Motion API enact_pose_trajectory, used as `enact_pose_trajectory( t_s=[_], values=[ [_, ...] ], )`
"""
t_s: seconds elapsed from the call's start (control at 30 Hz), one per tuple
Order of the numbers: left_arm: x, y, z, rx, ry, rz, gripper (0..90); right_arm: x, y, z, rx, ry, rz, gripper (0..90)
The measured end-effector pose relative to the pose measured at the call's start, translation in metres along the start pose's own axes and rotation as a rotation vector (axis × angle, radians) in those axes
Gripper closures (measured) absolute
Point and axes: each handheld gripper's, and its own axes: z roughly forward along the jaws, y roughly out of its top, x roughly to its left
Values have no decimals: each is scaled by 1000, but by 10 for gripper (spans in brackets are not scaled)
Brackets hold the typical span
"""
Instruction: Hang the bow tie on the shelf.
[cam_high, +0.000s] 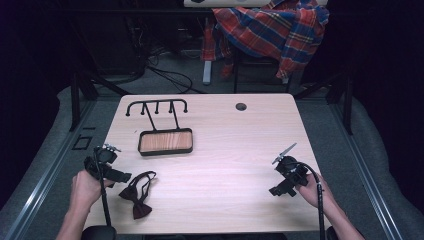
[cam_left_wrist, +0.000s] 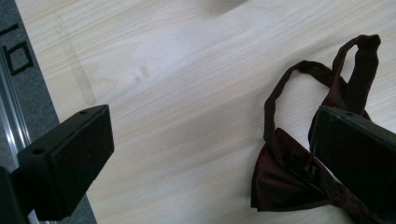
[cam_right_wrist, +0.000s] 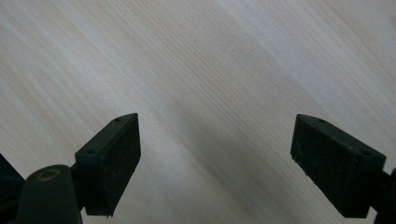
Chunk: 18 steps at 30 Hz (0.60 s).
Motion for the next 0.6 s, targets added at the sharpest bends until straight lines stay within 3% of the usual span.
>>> enact_pose_trajectory(
  t_s=[0.07, 0.13, 0.3, 0.43, 0.6],
  values=[
    [-2, 1, 1, -6, -4, 4, 0, 0, 0, -1, 5, -2, -1, 159],
    [-3, 3, 1, -5, -8, 11, 0, 1, -1, 1, -24, 5, 30, 159],
    [-5, 6, 3, -7, -5, 19, 0, -1, 0, -1, 2, 0, 1, 158],
    [-3, 7, 1, -22, -5, 10, 0, -1, 0, 1, -6, 6, 29, 159],
    [-5, 9, 4, -21, -15, 19, 0, 0, 1, 1, -8, 5, 27, 159]
  ],
)
